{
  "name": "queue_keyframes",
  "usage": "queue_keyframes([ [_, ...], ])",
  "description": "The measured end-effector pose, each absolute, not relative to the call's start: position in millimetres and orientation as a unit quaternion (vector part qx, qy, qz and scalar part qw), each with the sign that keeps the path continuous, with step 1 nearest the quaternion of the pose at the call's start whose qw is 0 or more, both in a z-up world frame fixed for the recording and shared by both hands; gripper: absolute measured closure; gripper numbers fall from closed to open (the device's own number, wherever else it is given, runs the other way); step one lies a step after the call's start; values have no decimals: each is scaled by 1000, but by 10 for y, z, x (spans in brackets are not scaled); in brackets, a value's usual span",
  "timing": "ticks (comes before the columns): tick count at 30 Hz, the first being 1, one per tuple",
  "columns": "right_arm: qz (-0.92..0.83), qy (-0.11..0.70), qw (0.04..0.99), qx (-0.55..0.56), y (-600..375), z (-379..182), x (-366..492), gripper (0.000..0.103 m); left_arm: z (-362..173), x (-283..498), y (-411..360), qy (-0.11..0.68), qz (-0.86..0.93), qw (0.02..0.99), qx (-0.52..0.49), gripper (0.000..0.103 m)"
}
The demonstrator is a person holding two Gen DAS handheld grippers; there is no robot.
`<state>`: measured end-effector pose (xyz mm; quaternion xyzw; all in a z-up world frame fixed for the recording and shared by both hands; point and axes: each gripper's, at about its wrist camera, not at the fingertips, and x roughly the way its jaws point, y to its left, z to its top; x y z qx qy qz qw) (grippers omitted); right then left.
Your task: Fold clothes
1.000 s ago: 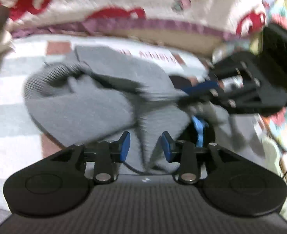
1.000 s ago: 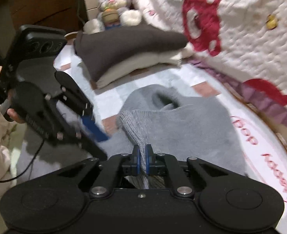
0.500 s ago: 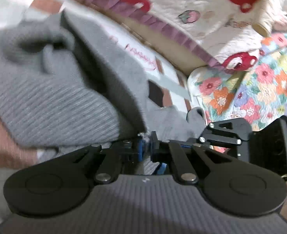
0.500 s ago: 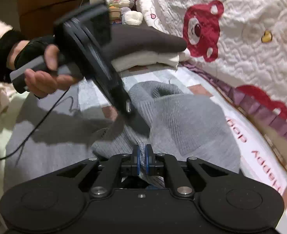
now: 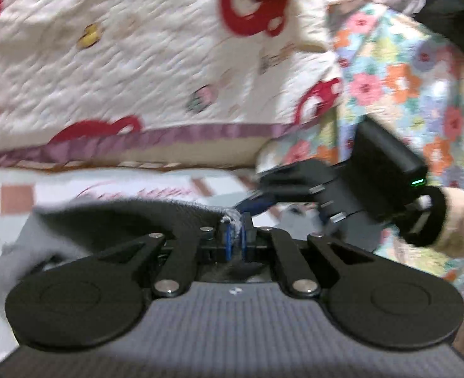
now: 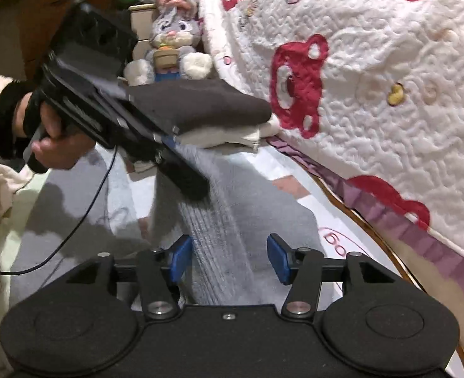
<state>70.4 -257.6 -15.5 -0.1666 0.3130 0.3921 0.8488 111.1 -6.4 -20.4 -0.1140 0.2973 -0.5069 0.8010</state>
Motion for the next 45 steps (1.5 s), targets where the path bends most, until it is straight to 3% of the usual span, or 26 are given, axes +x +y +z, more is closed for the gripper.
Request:
queue_keyframes([
  [1, 393, 309, 851, -161, -2562, -151, 725, 45, -150, 1093, -92, 289, -515, 800, -106, 99],
  [2, 395, 305, 853, -155, -2548, -146, 745, 53, -100, 1070, -135, 279, -520, 802, -91, 99],
  [3, 396, 300, 855, -149, -2534, -142, 766, 87, -50, 1045, -179, 267, -521, 807, -75, 98],
  [4, 389, 299, 862, -127, -2589, -97, 792, 95, -2, 1037, -199, 255, -514, 816, -66, 98],
  [7, 338, 280, 895, -77, -2842, 71, 875, 96, 127, 1096, -133, 227, -484, 842, -73, 96],
  [10, 208, 253, 942, -79, -3334, 243, 1052, 96, 123, 1195, 54, 199, -443, 872, -63, 84],
  [16, -33, 263, 964, -2, -4669, 59, 1529, 95, -634, 1655, 300, 324, -307, 895, -4, 79],
  [21, -73, 329, 941, 18, -5060, -637, 1784, 95, -1285, 1937, 473, 418, -272, 861, -96, 77],
  [23, -81, 349, 933, 23, -5066, -869, 1824, 94, -1392, 2038, 445, 427, -272, 855, -114, 70],
  [28, -100, 360, 926, 59, -5121, -1224, 1839, 92, -1435, 2350, 143, 416, -297, 853, -107, 60],
  [30, -102, 364, 924, 64, -5134, -1318, 1860, 91, -1454, 2539, -19, 412, -303, 852, -111, 49],
  [36, -96, 366, 922, 83, -5194, -1451, 1797, 91, -1656, 3094, -606, 437, -300, 846, -47, 47],
  [39, -80, 359, 925, 89, -5219, -1436, 1757, 91, -1709, 3233, -781, 452, -288, 843, -51, 40],
  [42, -63, 342, 932, 101, -5252, -1400, 1726, 91, -1732, 3212, -908, 449, -291, 845, -20, 46],
  [43, -60, 337, 934, 105, -5262, -1383, 1698, 91, -1739, 3194, -948, 447, -294, 845, -7, 55],
  [44, -57, 333, 935, 108, -5273, -1364, 1669, 91, -1746, 3176, -988, 445, -296, 845, 7, 78],
  [45, -54, 329, 936, 112, -5285, -1346, 1640, 91, -1750, 3154, -1009, 442, -295, 847, 20, 91],
])
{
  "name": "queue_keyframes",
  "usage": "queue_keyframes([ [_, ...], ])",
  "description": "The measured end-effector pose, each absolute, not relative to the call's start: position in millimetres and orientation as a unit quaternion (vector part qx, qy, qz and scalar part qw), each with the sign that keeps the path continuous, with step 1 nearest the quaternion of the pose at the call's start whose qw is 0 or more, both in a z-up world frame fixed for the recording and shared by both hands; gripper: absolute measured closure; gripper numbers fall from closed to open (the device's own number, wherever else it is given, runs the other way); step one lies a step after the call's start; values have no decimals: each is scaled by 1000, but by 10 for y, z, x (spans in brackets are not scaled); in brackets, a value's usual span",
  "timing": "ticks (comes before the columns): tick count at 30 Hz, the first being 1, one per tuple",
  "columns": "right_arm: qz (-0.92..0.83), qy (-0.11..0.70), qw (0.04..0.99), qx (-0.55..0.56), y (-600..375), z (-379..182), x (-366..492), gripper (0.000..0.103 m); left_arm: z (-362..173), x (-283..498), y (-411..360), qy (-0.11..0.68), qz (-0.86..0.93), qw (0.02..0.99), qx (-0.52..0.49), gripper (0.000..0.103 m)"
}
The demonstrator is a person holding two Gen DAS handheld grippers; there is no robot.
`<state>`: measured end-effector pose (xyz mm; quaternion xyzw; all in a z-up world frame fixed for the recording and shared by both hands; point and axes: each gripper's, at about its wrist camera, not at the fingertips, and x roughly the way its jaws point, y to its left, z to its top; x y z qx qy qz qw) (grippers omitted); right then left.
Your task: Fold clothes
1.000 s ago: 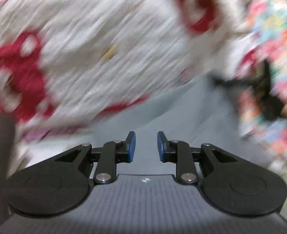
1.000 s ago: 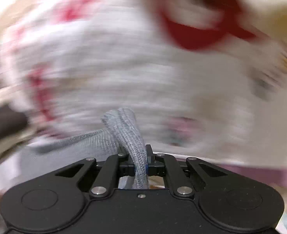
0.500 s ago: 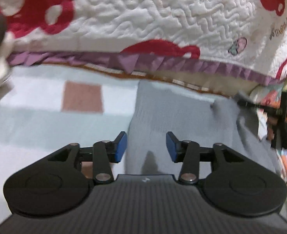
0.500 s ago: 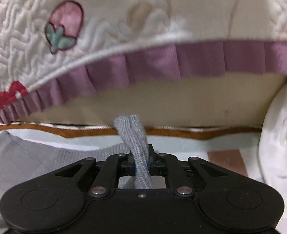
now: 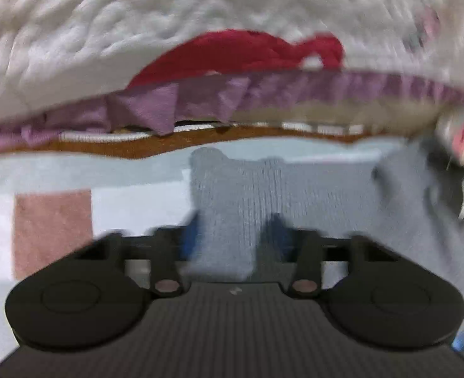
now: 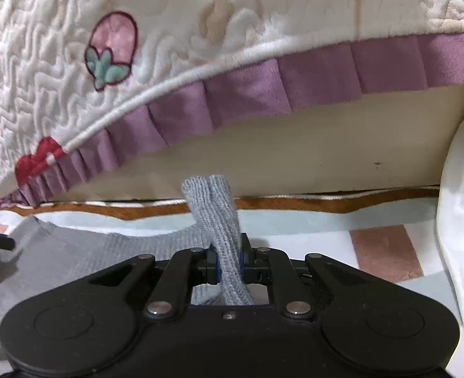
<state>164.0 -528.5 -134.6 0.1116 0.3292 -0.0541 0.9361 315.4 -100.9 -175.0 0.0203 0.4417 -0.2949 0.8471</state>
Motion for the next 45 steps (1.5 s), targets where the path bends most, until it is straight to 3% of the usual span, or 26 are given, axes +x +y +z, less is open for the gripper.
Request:
queue_keyframes([
  [5, -39, 323, 940, 107, -5264, -1206, 1580, 91, -1501, 3044, -806, 407, -278, 870, 18, 96],
  [11, -1, 229, 966, 118, -5132, -669, 1572, 94, -834, 2856, -196, 301, -197, 933, 11, 98],
  [16, -7, 172, 983, 63, -4863, -346, 1902, 90, -1061, 2845, -137, 310, -139, 938, 68, 98],
  [18, -32, 189, 980, 49, -4828, -387, 2021, 69, -1284, 2901, -154, 335, -111, 931, 97, 97],
  [19, -48, 204, 976, 51, -4835, -426, 2047, 66, -1396, 2929, -163, 347, -96, 926, 112, 97],
  [23, -73, 252, 963, 59, -4991, -576, 1786, 66, -1471, 2915, -35, 379, -99, 920, 30, 95],
  [24, -76, 269, 959, 55, -5052, -612, 1663, 65, -1401, 2867, -47, 372, -108, 922, 22, 90],
  [26, -78, 300, 950, 50, -5198, -681, 1416, 65, -1269, 2745, -118, 354, -130, 926, 31, 81],
  [31, -71, 382, 917, 85, -5634, -802, 683, 64, -1182, 2410, -343, 371, -196, 907, 42, 79],
  [33, -95, 399, 909, 79, -5737, -827, 384, 54, -1190, 2264, -416, 381, -224, 896, 41, 78],
  [36, -152, 407, 896, 91, -5980, -878, -87, 50, -1238, 2075, -602, 385, -259, 883, 64, 74],
  [45, -209, 375, 826, 365, -6421, -1389, -887, 49, -1274, 1638, -1194, 398, -345, 846, 81, 72],
])
